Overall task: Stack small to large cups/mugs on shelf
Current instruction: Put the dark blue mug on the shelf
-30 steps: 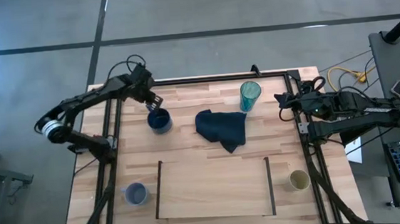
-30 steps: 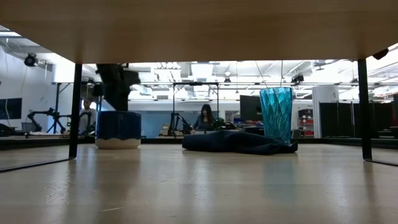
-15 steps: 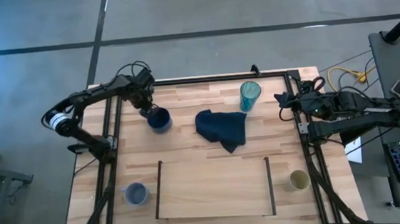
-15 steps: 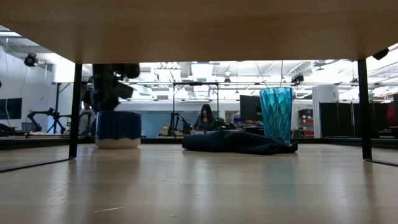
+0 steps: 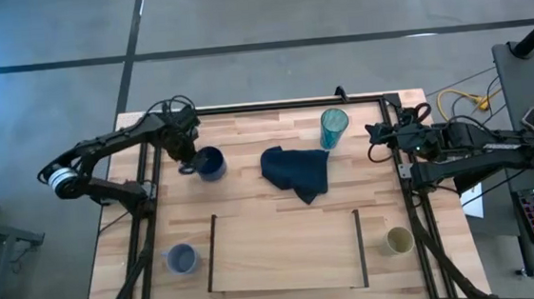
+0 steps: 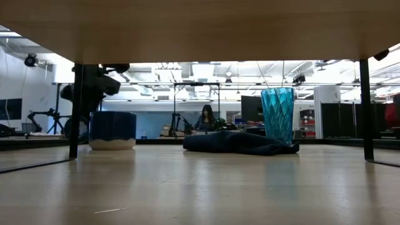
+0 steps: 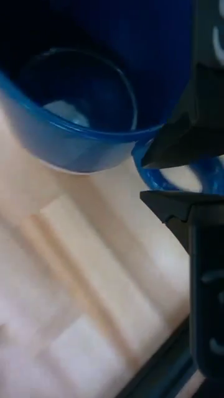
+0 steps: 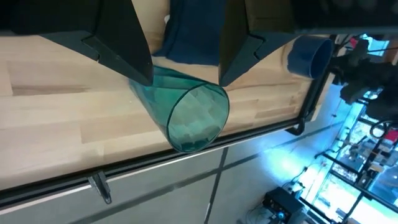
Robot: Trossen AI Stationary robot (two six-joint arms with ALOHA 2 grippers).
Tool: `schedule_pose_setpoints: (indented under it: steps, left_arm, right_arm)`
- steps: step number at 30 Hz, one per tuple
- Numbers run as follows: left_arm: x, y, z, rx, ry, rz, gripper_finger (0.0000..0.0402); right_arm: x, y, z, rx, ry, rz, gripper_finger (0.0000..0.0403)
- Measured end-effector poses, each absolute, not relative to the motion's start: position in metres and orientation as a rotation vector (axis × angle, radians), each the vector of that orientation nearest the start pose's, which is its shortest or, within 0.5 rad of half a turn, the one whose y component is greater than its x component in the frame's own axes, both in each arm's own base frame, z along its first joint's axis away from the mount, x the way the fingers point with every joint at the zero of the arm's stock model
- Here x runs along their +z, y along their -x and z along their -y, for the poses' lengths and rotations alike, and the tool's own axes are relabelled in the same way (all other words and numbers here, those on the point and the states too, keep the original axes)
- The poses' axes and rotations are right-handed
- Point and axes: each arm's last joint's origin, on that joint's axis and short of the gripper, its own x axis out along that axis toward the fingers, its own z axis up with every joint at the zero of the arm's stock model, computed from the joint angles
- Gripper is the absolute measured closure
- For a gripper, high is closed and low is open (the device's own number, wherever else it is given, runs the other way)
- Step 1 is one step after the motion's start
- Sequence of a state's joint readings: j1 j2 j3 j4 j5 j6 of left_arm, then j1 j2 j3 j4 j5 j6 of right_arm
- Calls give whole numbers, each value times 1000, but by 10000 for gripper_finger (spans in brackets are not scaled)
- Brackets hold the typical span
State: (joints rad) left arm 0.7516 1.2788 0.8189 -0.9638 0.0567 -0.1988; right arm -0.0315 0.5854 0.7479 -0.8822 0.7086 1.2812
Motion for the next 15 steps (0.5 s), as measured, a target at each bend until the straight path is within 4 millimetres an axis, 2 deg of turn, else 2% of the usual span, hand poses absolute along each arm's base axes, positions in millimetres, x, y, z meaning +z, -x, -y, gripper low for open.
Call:
schedule_pose_setpoints:
  steps: [5, 15]
  left_arm:
    - [201, -150, -124, 638, 803, -1270, 347]
    - [216, -161, -101, 571, 816, -1184, 347]
  right_arm:
    - [289, -99, 22, -1018, -926, -140, 227]
    - [289, -99, 22, -1015, -905, -153, 227]
